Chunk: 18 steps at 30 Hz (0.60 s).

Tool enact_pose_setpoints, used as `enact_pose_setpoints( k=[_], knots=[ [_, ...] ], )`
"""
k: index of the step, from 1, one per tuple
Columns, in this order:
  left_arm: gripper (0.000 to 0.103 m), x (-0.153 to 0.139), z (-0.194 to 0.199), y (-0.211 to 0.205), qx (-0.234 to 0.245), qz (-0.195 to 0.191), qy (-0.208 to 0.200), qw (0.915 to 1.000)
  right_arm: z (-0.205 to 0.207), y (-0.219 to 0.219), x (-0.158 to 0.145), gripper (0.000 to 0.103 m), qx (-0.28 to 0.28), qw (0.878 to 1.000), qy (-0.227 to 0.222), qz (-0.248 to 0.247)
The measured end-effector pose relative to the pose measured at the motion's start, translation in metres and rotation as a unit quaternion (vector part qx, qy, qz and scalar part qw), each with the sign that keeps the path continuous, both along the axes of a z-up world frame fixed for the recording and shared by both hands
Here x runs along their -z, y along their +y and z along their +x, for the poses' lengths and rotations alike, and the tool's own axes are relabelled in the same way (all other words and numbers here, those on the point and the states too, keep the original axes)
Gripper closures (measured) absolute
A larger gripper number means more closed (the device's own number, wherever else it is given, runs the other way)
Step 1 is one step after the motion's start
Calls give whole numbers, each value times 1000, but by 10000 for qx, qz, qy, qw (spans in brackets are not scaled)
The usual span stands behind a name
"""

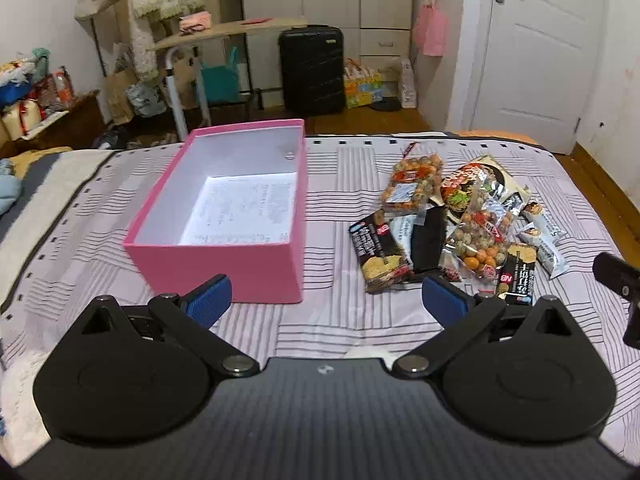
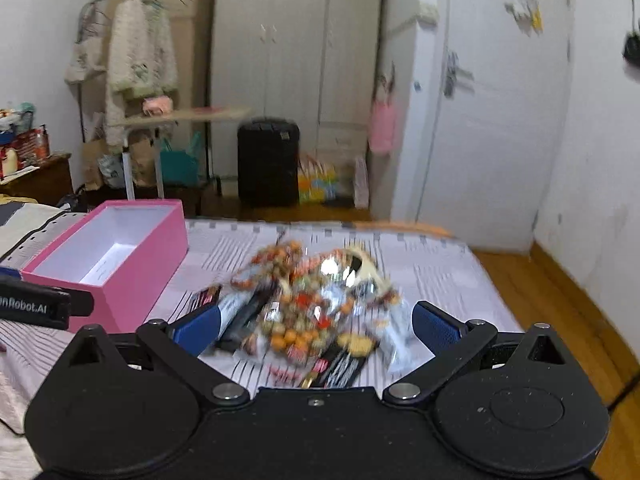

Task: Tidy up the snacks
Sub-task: 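Reach the left gripper to the clear peanut bag and grasp it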

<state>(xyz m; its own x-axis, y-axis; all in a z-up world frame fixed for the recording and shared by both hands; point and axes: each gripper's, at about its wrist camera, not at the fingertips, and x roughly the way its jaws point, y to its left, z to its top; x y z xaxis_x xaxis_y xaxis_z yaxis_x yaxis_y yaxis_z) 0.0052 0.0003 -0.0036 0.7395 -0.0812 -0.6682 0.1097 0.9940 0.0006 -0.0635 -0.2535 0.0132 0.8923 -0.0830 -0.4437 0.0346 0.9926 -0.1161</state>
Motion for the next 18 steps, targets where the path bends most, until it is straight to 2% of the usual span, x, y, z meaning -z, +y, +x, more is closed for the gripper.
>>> enact_pose_setpoints(
  k=[3, 7, 9, 15, 17, 18],
  knots=[
    [0, 1, 16, -5, 252, 28, 85, 9996, 9, -4, 4, 0, -237, 9994, -20, -233],
    [1, -3, 35, -19, 608, 147, 26, 9980, 28, -9, 10, 0, -536, 9980, 298, -161],
    [1, -6, 46, -24, 875, 52, 76, 9961, 40, -14, 16, 0, -673, 9967, 443, 2],
    [3, -1, 93, -44, 1609, -719, 344, 9838, 83, -26, 56, 2, -1124, 9875, 870, 674],
    [6, 6, 109, -57, 1682, -743, 384, 9822, 101, -34, 74, 4, -1148, 9819, 1086, 1045],
    [12, 11, 116, -64, 1762, -743, 383, 9808, 112, -40, 83, 4, -1117, 9786, 1196, 1248]
  ],
)
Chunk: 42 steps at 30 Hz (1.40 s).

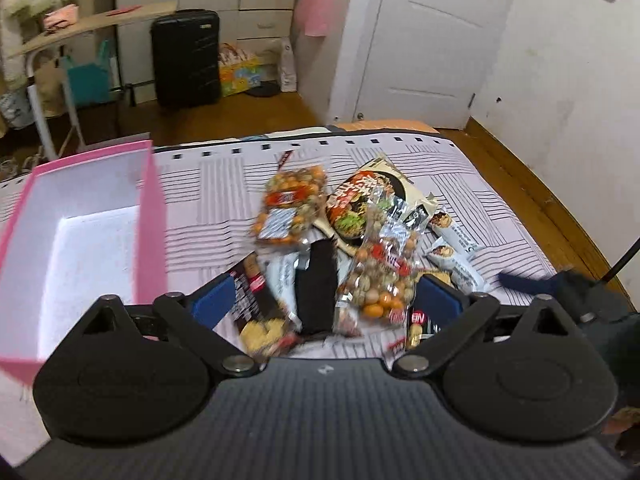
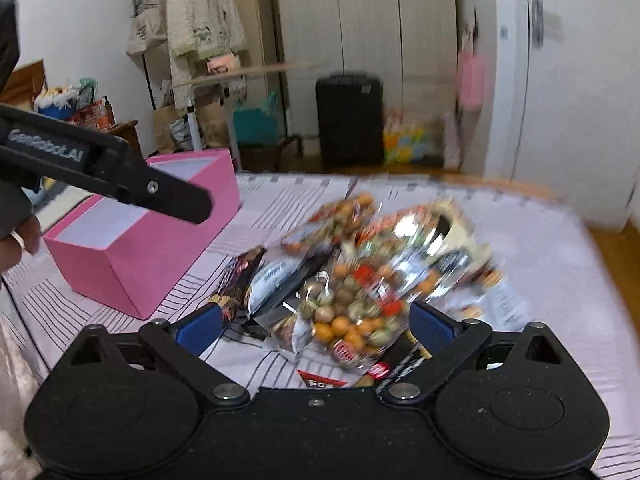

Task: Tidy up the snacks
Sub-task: 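Reach the left gripper to the clear peanut bag and grasp it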

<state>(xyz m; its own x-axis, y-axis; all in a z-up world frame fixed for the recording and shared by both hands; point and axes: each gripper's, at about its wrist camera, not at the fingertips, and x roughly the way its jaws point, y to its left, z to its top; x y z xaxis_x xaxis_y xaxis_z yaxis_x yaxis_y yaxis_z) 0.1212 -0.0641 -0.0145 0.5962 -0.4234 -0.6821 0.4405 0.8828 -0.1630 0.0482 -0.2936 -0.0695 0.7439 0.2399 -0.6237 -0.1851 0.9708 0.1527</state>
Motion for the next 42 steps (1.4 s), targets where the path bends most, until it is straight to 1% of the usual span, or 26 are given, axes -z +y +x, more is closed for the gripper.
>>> enact_pose_setpoints(
  k=[1, 2, 4, 6, 7, 8, 9, 10, 11, 12, 13, 15, 16, 18, 21, 25, 28, 29, 30, 32, 34, 35, 37, 39, 42],
  knots=[
    [17, 5, 7, -7, 88, 3, 23, 10000, 9, -6, 9, 4, 42, 9997, 119, 199],
    [20, 12, 15, -14, 160, -14, 89, 9998, 16, -10, 16, 4, 46, 9991, 225, 369],
    [35, 25, 29, -25, 369, -167, 184, 9990, 28, -16, 28, 4, 68, 9974, 384, 610],
    [43, 41, 45, -38, 512, -292, 341, 9977, 39, -16, 37, 4, 84, 9962, 474, 720],
    [45, 49, 54, -44, 557, -327, 451, 9969, 44, -17, 41, 4, 124, 9953, 570, 773],
    [47, 58, 64, -51, 659, -382, 569, 9955, 50, -18, 47, 4, 238, 9942, 698, 789],
    [52, 65, 71, -57, 748, -405, 661, 9942, 54, -18, 52, 4, 338, 9927, 814, 829],
    [57, 73, 78, -63, 820, -371, 754, 9931, 57, -19, 56, 4, 349, 9914, 882, 899],
    [61, 81, 84, -69, 873, -275, 863, 9921, 60, -19, 59, 4, 366, 9902, 948, 962],
    [71, 88, 90, -74, 924, -169, 983, 9907, 62, -19, 63, 4, 417, 9890, 1024, 983],
    [75, 95, 94, -78, 980, -94, 1106, 9890, 63, -19, 65, 4, 434, 9884, 1052, 1007],
    [79, 103, 97, -83, 1047, 36, 1167, 9876, 61, -17, 66, 2, 390, 9894, 1019, 963],
    [79, 105, 97, -82, 1079, 40, 1183, 9871, 61, -14, 67, 0, 359, 9899, 1026, 911],
    [79, 108, 98, -79, 1097, -72, 1274, 9857, 62, -10, 70, 0, 318, 9917, 1011, 728],
    [79, 112, 105, -73, 1045, -289, 1658, 9802, 66, -1, 73, 0, 376, 9940, 950, 400],
    [79, 115, 111, -72, 970, -457, 1986, 9742, 72, 9, 77, 0, 512, 9957, 773, -61],
    [79, 126, 112, -78, 895, -370, 2226, 9701, 80, 13, 84, 0, 614, 9951, 646, -424],
    [79, 128, 111, -79, 807, -371, 2262, 9700, 79, 13, 84, 0, 681, 9948, 593, -462],
    [79, 128, 108, -80, 780, -378, 2202, 9716, 79, 16, 82, 0, 731, 9945, 533, -521],
    [79, 124, 101, -82, 815, -325, 1988, 9761, 75, 22, 81, 4, 751, 9932, 433, -783],
    [79, 124, 95, -82, 844, -295, 1857, 9785, 69, 26, 79, 6, 722, 9923, 341, -944],
    [79, 124, 92, -82, 879, -284, 1831, 9787, 66, 27, 78, 6, 687, 9922, 304, -991],
    [75, 121, 89, -83, 940, -288, 1824, 9783, 60, 30, 74, 7, 629, 9921, 253, -1051],
    [75, 118, 84, -83, 947, -280, 1830, 9781, 55, 33, 68, 8, 600, 9917, 238, -1110],
    [74, 111, 75, -82, 945, -267, 1790, 9789, 45, 35, 57, 8, 578, 9922, 271, -1066]
  ],
)
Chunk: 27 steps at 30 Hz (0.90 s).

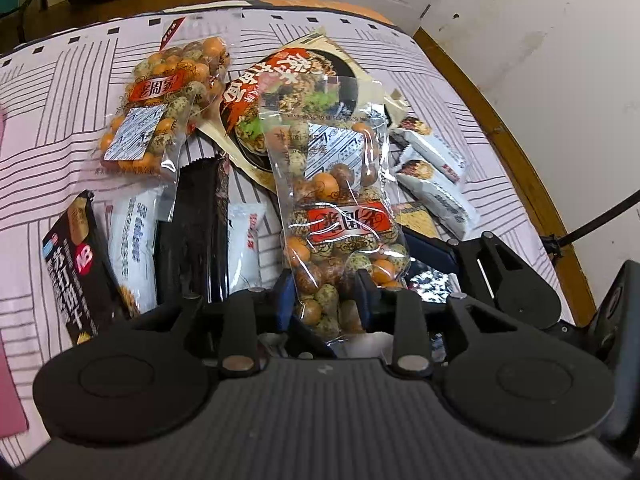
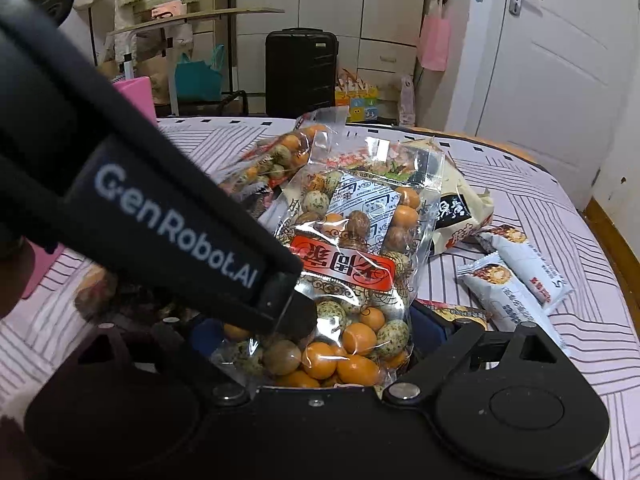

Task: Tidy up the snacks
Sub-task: 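Reach the left gripper to the clear peanut bag and grasp it, then carry the peanut bag with the left gripper into the pink box and release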

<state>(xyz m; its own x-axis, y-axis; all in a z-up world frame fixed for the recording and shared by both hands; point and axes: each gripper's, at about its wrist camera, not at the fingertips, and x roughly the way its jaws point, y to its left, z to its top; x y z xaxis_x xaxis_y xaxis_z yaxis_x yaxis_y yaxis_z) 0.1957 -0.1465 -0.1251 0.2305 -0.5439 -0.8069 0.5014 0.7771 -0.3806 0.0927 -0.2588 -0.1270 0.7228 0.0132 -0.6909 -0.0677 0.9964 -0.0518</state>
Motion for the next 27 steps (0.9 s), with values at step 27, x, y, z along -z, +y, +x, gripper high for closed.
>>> enact_pose_setpoints(
  k=[27],
  knots=[
    [74, -108, -102, 97, -348, 129, 454, 9983, -54, 75, -115, 8, -1073, 9909, 712, 394]
  ],
)
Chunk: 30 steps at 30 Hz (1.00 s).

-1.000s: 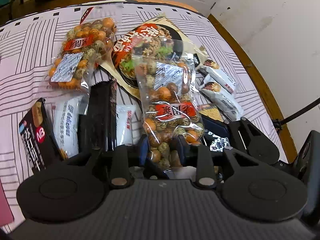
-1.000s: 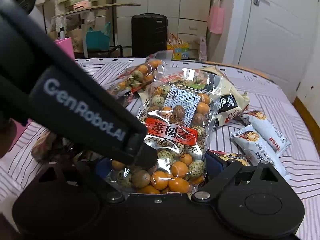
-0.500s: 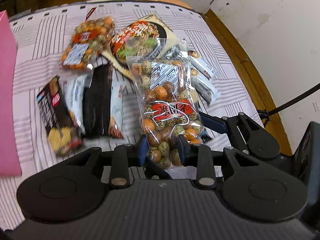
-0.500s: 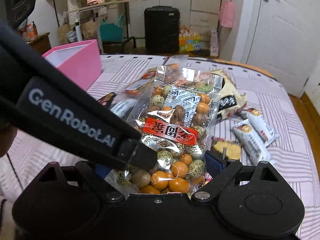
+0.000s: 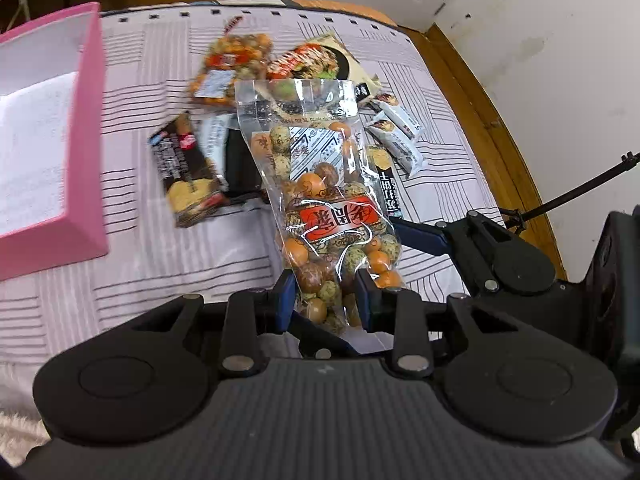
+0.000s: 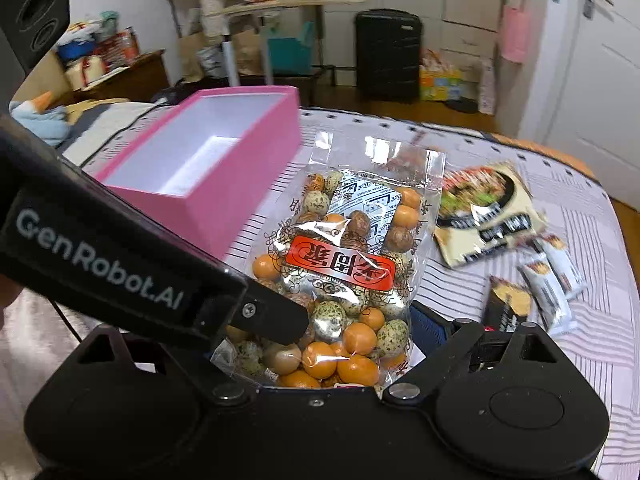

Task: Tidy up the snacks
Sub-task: 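Carry the peanut bag with the left gripper into the pink box and release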

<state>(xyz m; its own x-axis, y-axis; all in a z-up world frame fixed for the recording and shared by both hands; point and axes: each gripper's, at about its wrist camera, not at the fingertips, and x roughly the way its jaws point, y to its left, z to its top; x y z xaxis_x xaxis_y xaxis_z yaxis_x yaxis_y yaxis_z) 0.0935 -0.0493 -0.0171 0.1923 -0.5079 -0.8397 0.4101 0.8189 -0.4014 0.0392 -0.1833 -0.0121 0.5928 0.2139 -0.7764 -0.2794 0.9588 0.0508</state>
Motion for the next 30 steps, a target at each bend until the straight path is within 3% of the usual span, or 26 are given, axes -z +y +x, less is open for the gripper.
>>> enact_pose_setpoints(
  k=[4, 9, 16, 23, 26, 30],
  knots=[
    [67, -16, -10, 29, -172, -125, -111, 9997, -2, 26, -13, 7, -213, 9997, -85, -101],
    [66, -27, -14, 64, -625, -321, -279, 9971, -2, 54, -26, 7, -412, 9990, -100, -170],
    [66, -44, -3, 108, -930, -467, -507, 9933, 23, 88, -40, 5, -840, 9962, -230, 96],
    [66, -49, 35, 144, -1351, -340, -715, 9877, 71, 121, -42, 4, -1403, 9892, -408, 133],
    [66, -44, 61, 160, -1615, -193, -765, 9837, 101, 128, -40, 4, -1646, 9848, -413, 373],
    [66, -27, 96, 186, -1875, -394, -712, 9789, 144, 140, -23, 4, -1961, 9788, -305, 513]
  ],
)
